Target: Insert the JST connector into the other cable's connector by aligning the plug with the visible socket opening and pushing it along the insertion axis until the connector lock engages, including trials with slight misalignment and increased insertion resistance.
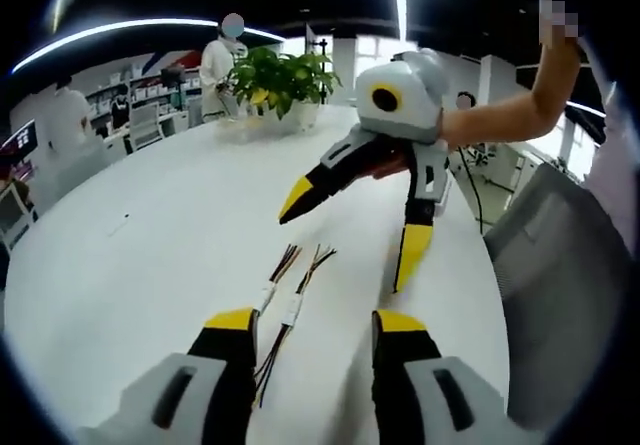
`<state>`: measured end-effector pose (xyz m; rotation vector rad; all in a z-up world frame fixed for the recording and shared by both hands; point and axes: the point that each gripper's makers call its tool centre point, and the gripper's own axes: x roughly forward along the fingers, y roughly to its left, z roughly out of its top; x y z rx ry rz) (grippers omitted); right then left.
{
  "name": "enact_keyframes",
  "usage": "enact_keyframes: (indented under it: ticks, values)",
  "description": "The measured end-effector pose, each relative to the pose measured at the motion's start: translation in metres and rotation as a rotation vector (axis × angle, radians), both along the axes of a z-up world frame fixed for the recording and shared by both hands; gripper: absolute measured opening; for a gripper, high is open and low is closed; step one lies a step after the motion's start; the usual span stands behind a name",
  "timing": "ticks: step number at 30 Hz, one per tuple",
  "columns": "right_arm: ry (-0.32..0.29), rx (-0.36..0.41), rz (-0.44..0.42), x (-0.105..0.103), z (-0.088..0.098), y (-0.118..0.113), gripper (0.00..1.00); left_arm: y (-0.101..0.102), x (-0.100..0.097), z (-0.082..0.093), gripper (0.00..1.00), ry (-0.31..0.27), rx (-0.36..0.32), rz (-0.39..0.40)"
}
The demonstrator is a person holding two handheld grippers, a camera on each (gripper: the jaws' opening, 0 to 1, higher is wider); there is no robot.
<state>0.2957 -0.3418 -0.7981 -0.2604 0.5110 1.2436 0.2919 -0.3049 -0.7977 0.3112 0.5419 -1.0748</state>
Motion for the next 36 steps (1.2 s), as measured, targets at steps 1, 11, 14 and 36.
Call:
enact_keyframes:
  ticks: [1, 11, 14, 36]
  values:
    - [-0.003, -0.001, 0.001, -0.002, 0.001, 0.0, 0.75, 0.001, -0.001, 0.001, 0.42, 0.001, 0.002, 0.002]
    - [-0.007, -0.003, -0.003, -0.009, 0.009, -0.004, 0.79, 0.007, -0.012, 0.016, 0.5, -0.036, 0.013, 0.007]
    - [-0.011, 0.006, -0.007, -0.011, 0.014, -0.004, 0.81, 0.008, -0.015, 0.021, 0.54, -0.038, 0.01, 0.016]
    - [-0.023, 0.054, -0.051, -0.039, 0.041, -0.009, 0.92, 0.017, -0.042, 0.047, 0.78, -0.079, -0.011, 0.105]
